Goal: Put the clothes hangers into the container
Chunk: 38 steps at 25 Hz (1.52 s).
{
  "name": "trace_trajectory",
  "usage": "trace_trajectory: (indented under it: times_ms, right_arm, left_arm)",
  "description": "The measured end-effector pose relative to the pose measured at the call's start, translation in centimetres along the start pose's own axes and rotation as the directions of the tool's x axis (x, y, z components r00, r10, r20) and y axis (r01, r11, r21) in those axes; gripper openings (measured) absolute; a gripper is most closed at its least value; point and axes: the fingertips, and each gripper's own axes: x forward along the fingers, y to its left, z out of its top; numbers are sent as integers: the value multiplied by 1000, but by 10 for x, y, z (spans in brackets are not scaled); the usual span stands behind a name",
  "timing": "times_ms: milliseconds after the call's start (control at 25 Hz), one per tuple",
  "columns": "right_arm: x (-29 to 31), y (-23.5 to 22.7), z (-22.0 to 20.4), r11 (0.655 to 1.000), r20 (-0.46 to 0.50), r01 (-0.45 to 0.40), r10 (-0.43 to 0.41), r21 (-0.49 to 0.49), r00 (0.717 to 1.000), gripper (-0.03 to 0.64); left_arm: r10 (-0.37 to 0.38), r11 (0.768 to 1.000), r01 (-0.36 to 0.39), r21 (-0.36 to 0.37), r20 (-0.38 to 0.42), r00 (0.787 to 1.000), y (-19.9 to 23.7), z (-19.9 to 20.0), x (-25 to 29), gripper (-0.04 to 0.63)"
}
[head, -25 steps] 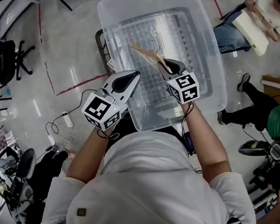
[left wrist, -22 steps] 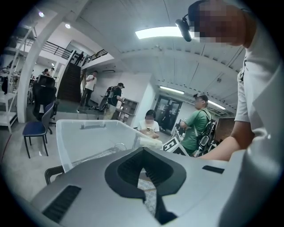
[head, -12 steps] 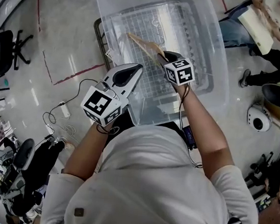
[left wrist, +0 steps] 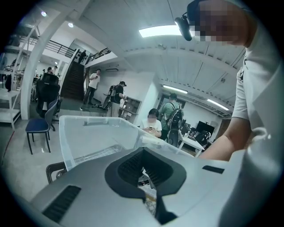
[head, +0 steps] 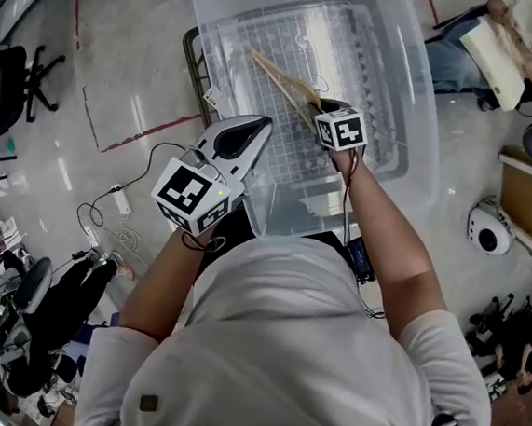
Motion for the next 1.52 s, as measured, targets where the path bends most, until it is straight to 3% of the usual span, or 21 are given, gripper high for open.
trace_trajectory:
  times_ms: [280,400,640,760,1240,1400,1520]
  right_arm:
    - [13,-23,-6,998,-85,62,-60,20,995,122]
    - [17,-30,-10,996,-124,87,-83,35,989,172]
    - [16,-43,-20,988,-163,147,-137,54,977,253]
    - [14,-45,-19,987,-160,142,-129,73,979,253]
    - [-35,-17,18,985,-37,160,-158,69,987,252]
    - [-66,5,50,984,66,169,-172,49,983,232]
    - [-88,21,67,981,164,187,-192,42,968,177]
  left_arm:
    - [6,1000,-6,-6,-1,1000,4,3,0,15]
    - [4,1000,-4,-5,-3,1000,6,5,0,15]
    - [1,1000,-1,-5,-8,1000,7,4,-2,15]
    - [-5,1000,5,-2,-7,1000,7,5,-1,15]
    - [-60,998,60,26,-1,998,-4,12,-16,15]
    - [-79,996,78,47,9,997,-3,24,-25,15]
    - [-94,994,93,62,12,996,-2,27,-33,15]
